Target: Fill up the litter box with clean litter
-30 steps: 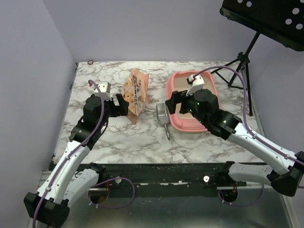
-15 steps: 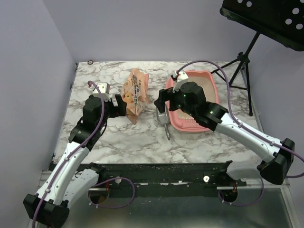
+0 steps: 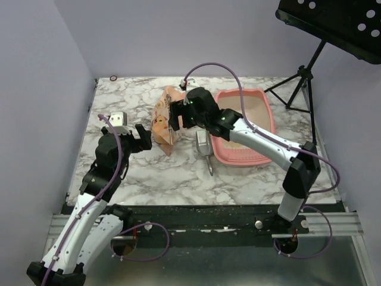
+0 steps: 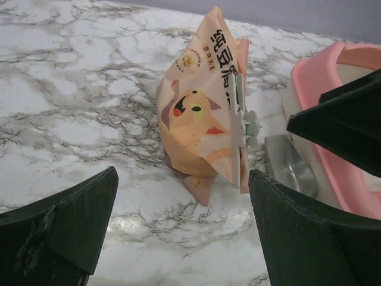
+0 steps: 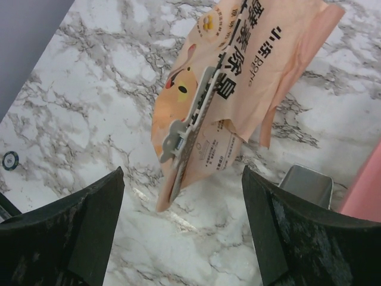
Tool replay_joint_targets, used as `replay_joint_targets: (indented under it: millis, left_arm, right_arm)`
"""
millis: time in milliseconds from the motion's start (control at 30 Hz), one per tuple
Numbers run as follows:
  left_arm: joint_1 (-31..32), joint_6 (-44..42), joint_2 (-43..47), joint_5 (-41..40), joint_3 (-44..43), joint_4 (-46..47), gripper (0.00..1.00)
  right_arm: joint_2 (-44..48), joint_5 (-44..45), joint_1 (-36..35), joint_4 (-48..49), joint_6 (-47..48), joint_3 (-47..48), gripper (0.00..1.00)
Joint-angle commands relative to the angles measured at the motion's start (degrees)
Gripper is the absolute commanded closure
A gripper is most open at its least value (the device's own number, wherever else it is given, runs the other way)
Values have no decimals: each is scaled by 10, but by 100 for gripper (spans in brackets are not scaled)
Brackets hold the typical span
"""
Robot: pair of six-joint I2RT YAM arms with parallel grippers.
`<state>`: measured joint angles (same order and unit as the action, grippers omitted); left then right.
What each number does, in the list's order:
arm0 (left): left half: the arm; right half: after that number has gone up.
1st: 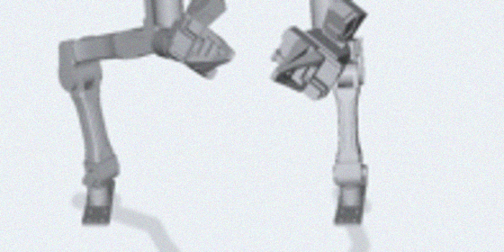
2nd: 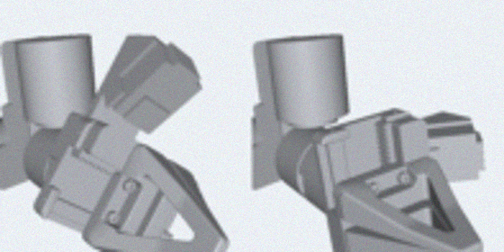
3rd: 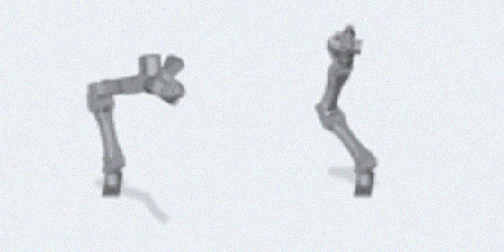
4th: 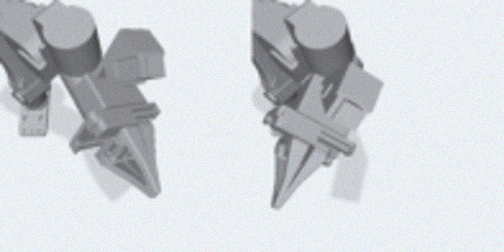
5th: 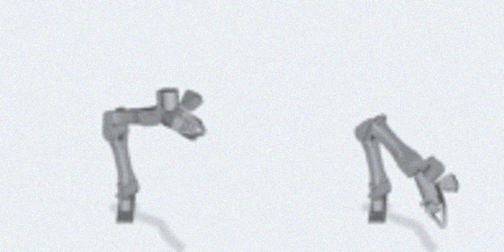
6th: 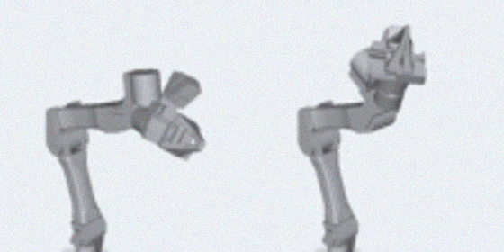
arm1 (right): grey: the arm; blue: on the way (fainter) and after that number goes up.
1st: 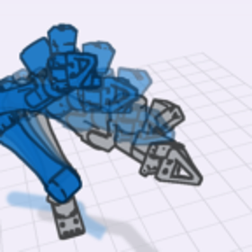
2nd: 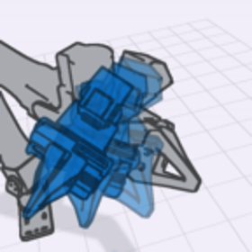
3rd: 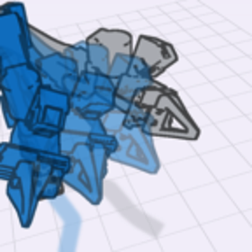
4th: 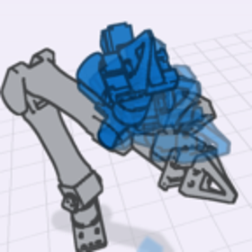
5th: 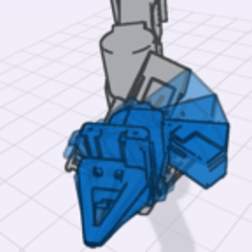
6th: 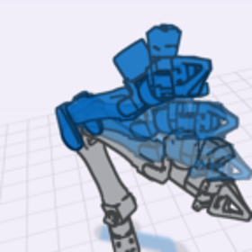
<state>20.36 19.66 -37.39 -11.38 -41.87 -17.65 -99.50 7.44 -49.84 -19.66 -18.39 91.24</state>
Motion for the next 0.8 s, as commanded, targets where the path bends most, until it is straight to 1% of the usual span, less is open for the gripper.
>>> replay_joint_targets:
  millis: [0,100,333,500,767]
  left_arm:
    - [-2,8,25,-24,15,5,1]
    - [-3,10,21,-29,12,2,1]
    - [-5,14,26,-19,12,2,1]
    - [-5,16,27,-15,12,3,1]
    - [-5,17,30,-9,13,4,1]
  right_arm:
    - [-64,13,-18,-60,-19,78,14]
    - [-98,25,-25,-86,-37,111,16]
    - [-134,77,-37,-86,-80,121,20]
    - [-151,121,-44,-78,-109,124,26]
    - [-177,149,-46,-65,-134,133,34]
